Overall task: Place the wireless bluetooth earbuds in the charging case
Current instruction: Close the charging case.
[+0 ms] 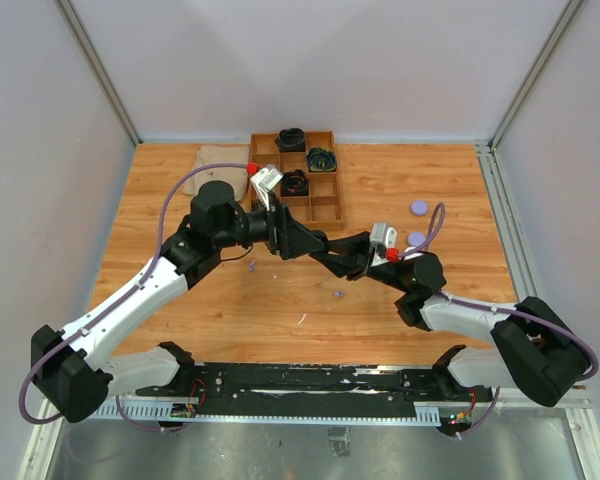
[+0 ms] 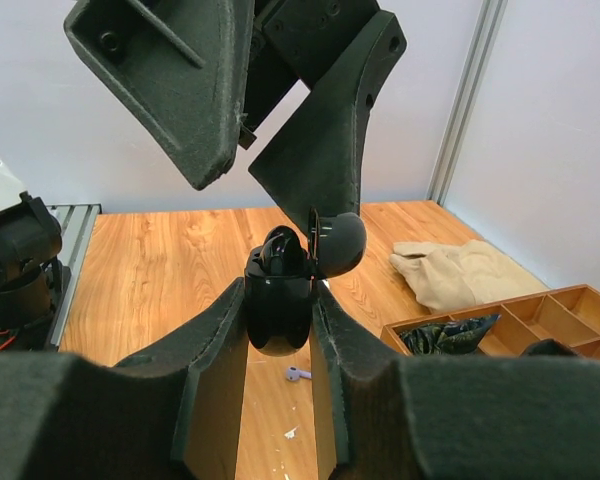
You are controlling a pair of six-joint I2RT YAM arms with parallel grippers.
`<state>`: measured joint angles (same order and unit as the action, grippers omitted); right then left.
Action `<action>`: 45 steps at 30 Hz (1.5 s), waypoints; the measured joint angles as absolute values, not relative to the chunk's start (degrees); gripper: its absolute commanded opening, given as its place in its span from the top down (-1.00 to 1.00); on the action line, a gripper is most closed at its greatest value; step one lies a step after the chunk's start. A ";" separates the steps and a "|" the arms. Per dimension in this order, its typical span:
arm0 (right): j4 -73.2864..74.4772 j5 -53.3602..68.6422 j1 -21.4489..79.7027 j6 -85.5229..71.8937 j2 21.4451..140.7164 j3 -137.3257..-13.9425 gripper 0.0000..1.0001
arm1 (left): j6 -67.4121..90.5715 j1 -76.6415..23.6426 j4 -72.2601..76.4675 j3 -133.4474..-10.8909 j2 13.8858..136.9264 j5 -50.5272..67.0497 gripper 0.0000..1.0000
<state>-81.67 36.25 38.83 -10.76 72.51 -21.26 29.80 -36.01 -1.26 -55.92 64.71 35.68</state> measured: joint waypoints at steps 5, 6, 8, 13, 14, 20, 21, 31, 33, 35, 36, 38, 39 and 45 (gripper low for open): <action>-82.48 36.27 38.83 -11.46 73.01 -21.26 0.97 | 30.13 -34.94 0.45 -54.87 63.96 37.30 -0.40; -82.52 36.29 38.83 -11.68 73.06 -21.26 0.97 | 30.17 -34.79 0.80 -54.63 63.77 37.54 -0.40; -82.59 36.40 38.83 -12.08 73.08 -21.26 0.97 | 30.28 -34.54 1.45 -54.24 63.40 38.02 -0.40; -82.72 37.01 38.83 -13.26 73.21 -21.26 0.97 | 30.33 -33.93 3.14 -53.19 62.37 38.96 -0.40; -82.72 37.08 38.83 -13.47 73.32 -21.26 0.97 | 30.33 -33.80 3.44 -53.01 62.15 39.13 -0.40; -82.50 37.28 38.83 -14.41 73.80 -21.23 0.97 | 30.33 -33.01 4.75 -52.77 60.99 39.75 -0.40; -82.50 37.32 38.83 -14.66 73.84 -21.23 0.97 | 30.33 -32.95 4.95 -52.69 60.75 39.83 -0.40; -82.46 37.78 38.83 -15.33 74.17 -21.23 0.97 | 30.30 -32.34 3.70 -52.49 60.29 38.74 -0.47; -82.48 37.98 38.83 -15.33 74.17 -21.23 0.97 | 30.44 -32.08 3.09 -52.49 60.99 38.26 -0.47; -82.48 38.15 38.83 -15.33 74.17 -21.23 0.97 | 30.72 -31.99 2.74 -52.49 62.11 38.22 -0.47; -82.48 38.24 38.83 -15.33 74.17 -21.26 0.97 | 30.94 -31.99 2.70 -52.49 62.72 38.28 -0.47; -82.48 38.50 38.83 -15.31 74.17 -21.26 0.97 | 31.48 -31.99 2.72 -52.49 64.05 38.92 -0.47; -82.48 38.59 38.83 -15.33 74.17 -21.28 0.97 | 31.88 -31.99 2.79 -52.49 64.49 39.38 -0.46; -82.54 39.05 38.83 -15.33 74.59 -22.15 0.97 | 33.78 -31.94 5.23 -51.77 65.47 43.38 -0.40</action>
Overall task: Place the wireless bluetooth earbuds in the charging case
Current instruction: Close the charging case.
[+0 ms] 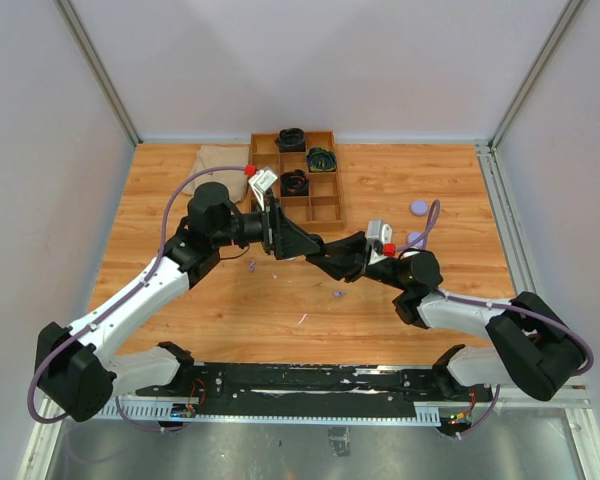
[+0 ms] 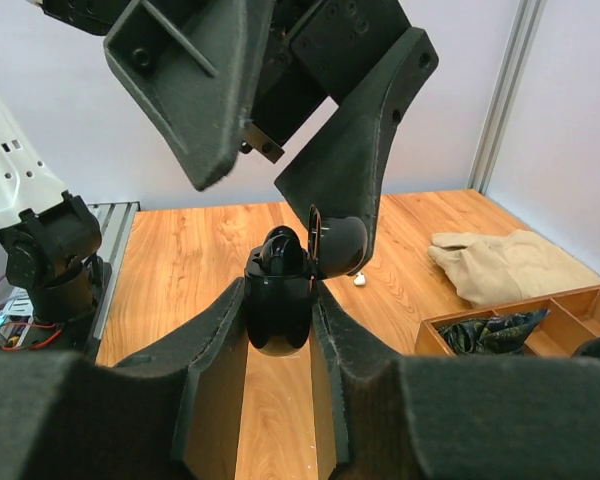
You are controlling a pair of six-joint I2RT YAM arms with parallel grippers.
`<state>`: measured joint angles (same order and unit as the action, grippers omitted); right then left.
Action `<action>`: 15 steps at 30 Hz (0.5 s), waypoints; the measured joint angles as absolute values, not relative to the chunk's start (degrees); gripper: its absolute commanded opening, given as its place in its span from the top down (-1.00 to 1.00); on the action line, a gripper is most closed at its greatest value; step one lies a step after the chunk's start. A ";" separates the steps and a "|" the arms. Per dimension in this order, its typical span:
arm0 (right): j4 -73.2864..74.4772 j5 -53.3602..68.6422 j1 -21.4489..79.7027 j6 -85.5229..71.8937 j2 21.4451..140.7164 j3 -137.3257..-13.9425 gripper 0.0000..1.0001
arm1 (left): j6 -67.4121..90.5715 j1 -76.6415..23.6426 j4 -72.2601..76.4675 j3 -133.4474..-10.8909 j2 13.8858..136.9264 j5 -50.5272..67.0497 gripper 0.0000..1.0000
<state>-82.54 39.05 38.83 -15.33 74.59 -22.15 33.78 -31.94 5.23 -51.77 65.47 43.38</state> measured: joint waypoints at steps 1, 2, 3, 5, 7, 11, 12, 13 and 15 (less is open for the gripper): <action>-82.48 39.07 38.83 -15.33 74.65 -22.15 0.97 | 34.17 -31.94 6.00 -51.57 65.47 44.14 -0.39; -82.50 39.07 38.83 -15.35 74.72 -22.15 0.97 | 34.59 -31.94 6.90 -51.33 65.47 44.97 -0.37; -82.59 39.13 38.83 -15.35 74.81 -22.15 0.97 | 34.79 -31.94 7.44 -51.13 65.47 45.36 -0.35; -82.74 39.38 38.83 -15.44 74.83 -22.15 0.97 | 35.00 -31.75 8.56 -50.65 65.45 46.28 -0.32; -82.83 39.53 38.83 -15.49 74.81 -22.15 0.97 | 35.05 -31.59 9.23 -50.28 65.32 46.74 -0.29; -82.89 40.07 38.83 -15.51 74.81 -22.15 0.97 | 34.70 -31.48 9.58 -49.89 64.36 47.24 -0.27; -82.81 40.05 38.83 -15.53 74.81 -22.15 0.97 | 34.70 -31.46 9.76 -49.89 63.99 47.62 -0.26; -82.65 40.07 38.83 -15.53 74.81 -22.15 0.97 | 34.65 -31.48 10.04 -49.89 63.57 48.12 -0.26; -82.41 40.38 38.83 -15.68 74.83 -22.15 0.97 | 34.28 -31.55 10.44 -49.89 62.70 48.75 -0.26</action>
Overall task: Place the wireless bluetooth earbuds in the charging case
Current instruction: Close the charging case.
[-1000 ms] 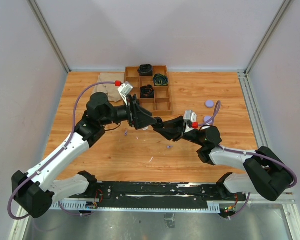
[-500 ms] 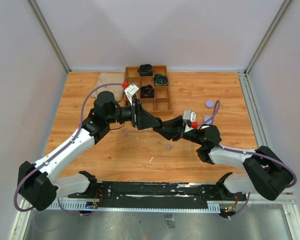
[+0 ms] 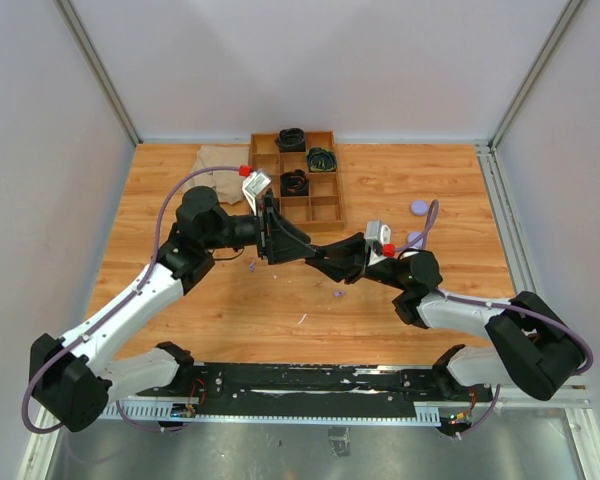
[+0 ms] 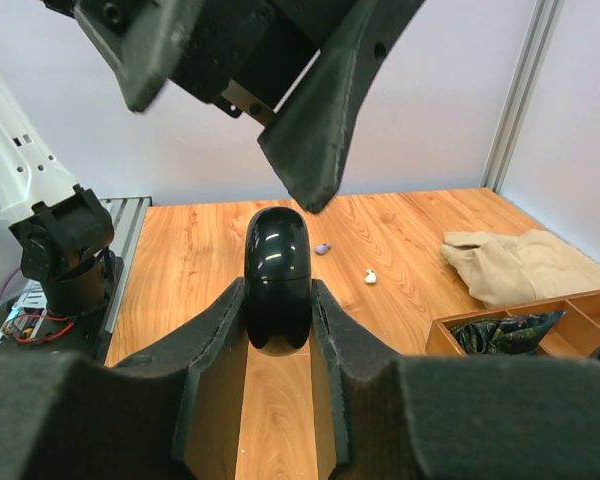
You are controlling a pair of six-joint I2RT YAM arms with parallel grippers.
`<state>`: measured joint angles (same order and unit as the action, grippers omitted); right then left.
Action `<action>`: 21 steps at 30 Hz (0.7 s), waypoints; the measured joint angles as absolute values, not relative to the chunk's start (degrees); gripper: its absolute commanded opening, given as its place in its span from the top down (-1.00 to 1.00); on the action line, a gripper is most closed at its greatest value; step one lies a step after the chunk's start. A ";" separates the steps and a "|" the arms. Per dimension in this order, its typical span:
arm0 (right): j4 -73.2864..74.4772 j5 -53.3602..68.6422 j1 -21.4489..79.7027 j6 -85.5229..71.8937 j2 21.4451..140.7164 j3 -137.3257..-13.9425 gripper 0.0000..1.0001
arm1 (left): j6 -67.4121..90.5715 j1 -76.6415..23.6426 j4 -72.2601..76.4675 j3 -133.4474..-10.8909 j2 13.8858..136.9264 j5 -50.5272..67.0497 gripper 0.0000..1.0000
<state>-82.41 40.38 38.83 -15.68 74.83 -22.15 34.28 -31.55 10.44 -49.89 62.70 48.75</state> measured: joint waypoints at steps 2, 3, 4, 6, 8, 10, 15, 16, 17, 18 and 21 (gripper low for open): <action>-82.35 40.62 38.83 -15.90 74.83 -22.15 0.97 | 33.82 -31.57 10.72 -49.89 61.80 49.23 -0.26; -82.28 40.77 38.83 -16.08 74.83 -22.15 0.97 | 33.54 -31.57 10.76 -49.89 61.45 49.43 -0.26; -82.17 40.93 38.83 -16.19 74.83 -22.15 0.97 | 33.26 -31.57 10.74 -49.89 61.19 49.56 -0.26; -82.02 40.99 38.83 -16.40 74.83 -22.15 0.96 | 32.53 -31.57 10.48 -49.91 60.86 49.58 -0.29; -81.67 40.97 38.81 -16.62 74.81 -22.13 0.97 | 31.20 -31.57 9.28 -49.98 60.55 48.90 -0.33; -80.64 40.88 38.72 -16.86 74.56 -22.11 0.97 | 29.52 -31.57 6.72 -50.50 60.18 47.03 -0.36; -71.92 38.61 36.97 -17.04 70.37 -21.63 0.96 | 23.44 -31.59 -3.90 -54.46 58.30 35.77 -0.51; -69.38 37.71 36.95 -16.80 69.12 -21.63 0.96 | 22.41 -31.59 -5.56 -55.13 57.80 33.21 -0.54; -64.79 36.36 36.51 -16.34 67.13 -21.71 0.96 | 21.23 -31.59 -7.79 -56.05 57.12 29.87 -0.57; -60.88 35.59 36.14 -15.90 65.56 -21.87 0.96 | 20.08 -31.59 -9.78 -56.84 56.40 26.22 -0.59; -47.62 32.32 34.37 -14.06 62.08 -23.81 0.95 | 16.91 -31.59 -14.46 -58.17 54.02 15.79 -0.70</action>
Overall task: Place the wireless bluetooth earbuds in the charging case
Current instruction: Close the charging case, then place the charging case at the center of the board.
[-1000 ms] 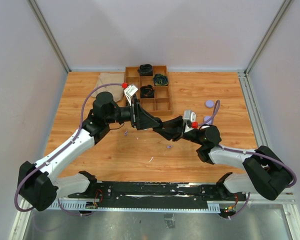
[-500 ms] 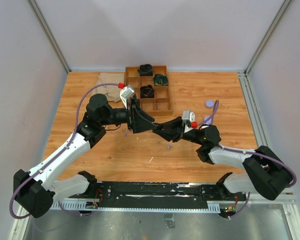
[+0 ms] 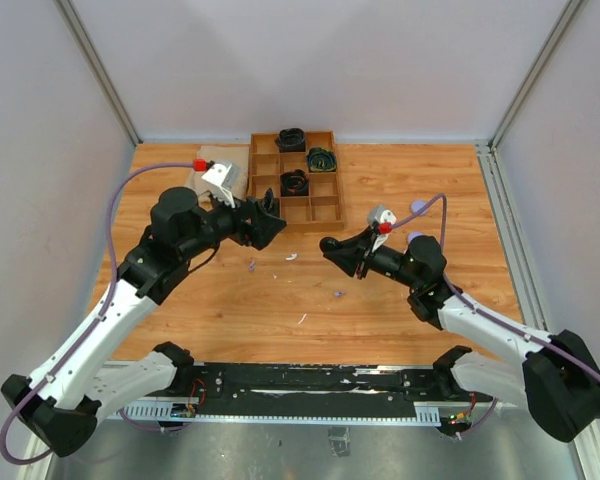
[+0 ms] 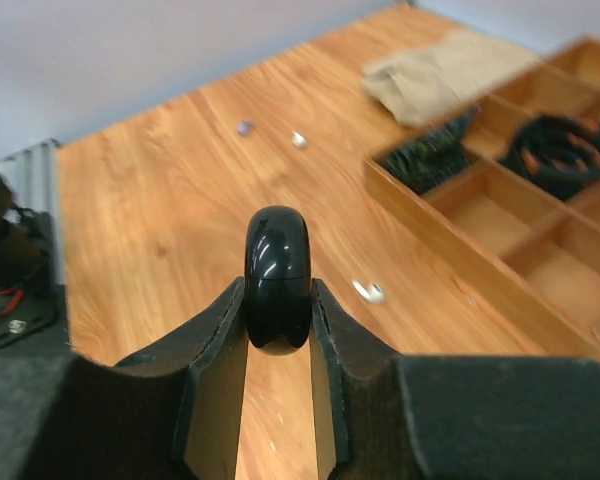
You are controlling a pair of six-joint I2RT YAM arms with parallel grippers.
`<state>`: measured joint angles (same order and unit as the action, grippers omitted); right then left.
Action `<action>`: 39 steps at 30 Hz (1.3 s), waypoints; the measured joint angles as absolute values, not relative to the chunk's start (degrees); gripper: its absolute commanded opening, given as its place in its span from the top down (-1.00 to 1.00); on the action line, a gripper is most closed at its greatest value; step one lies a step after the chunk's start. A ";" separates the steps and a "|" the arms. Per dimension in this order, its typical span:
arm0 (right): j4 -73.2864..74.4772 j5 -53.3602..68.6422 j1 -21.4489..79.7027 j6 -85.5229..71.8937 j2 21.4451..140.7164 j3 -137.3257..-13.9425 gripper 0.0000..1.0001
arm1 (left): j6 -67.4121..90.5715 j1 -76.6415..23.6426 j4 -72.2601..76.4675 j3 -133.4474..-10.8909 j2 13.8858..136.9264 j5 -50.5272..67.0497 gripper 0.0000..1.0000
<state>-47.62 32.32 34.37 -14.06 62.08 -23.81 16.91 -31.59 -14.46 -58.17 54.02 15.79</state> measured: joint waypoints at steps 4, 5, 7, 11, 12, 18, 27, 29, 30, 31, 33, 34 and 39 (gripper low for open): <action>-34.00 29.15 29.91 -13.04 60.45 -26.28 0.94 | 13.65 -31.59 -18.61 -58.08 50.28 3.31 -0.80; -31.14 28.49 28.38 -13.08 60.45 -26.68 0.93 | 13.04 -31.59 -18.94 -57.87 49.45 0.95 -0.81; -25.80 27.44 25.28 -13.26 60.84 -27.42 0.92 | 11.84 -31.59 -19.35 -56.80 47.37 -4.10 -0.82; -17.08 25.89 20.53 -13.63 63.94 -30.28 0.90 | 10.00 -31.59 -19.03 -52.38 43.27 -12.45 -0.91; -15.31 25.56 19.79 -13.67 65.01 -31.38 0.90 | 9.52 -31.59 -18.87 -50.76 42.15 -14.20 -0.92; -6.87 25.02 14.79 -14.57 75.33 -39.79 0.86 | 8.36 -31.59 -17.96 -45.25 37.87 -20.03 -0.95; -0.05 26.81 9.80 -16.21 94.15 -51.57 0.73 | 8.05 -31.55 -16.45 -43.29 34.92 -24.32 -0.95; 0.95 27.83 9.15 -16.38 97.67 -54.00 0.67 | 8.08 -31.48 -16.38 -43.27 34.92 -24.32 -0.95; 1.39 28.40 8.82 -16.49 98.83 -54.76 0.62 | 8.08 -31.44 -16.38 -43.27 34.92 -24.32 -0.95; 1.67 29.15 8.34 -16.69 100.27 -55.64 0.54 | 8.08 -31.31 -16.36 -43.27 34.92 -24.29 -0.95; 1.89 30.15 7.27 -17.06 102.32 -56.71 0.39 | 8.08 -31.22 -16.36 -43.27 34.85 -24.32 -0.95; 1.96 30.70 6.70 -17.30 103.31 -57.14 0.34 | 8.08 -31.20 -16.36 -43.27 34.81 -24.29 -0.95; 2.48 34.92 4.21 -18.48 105.67 -58.65 -0.04 | 8.08 -31.05 -16.34 -43.27 34.59 -24.16 -0.95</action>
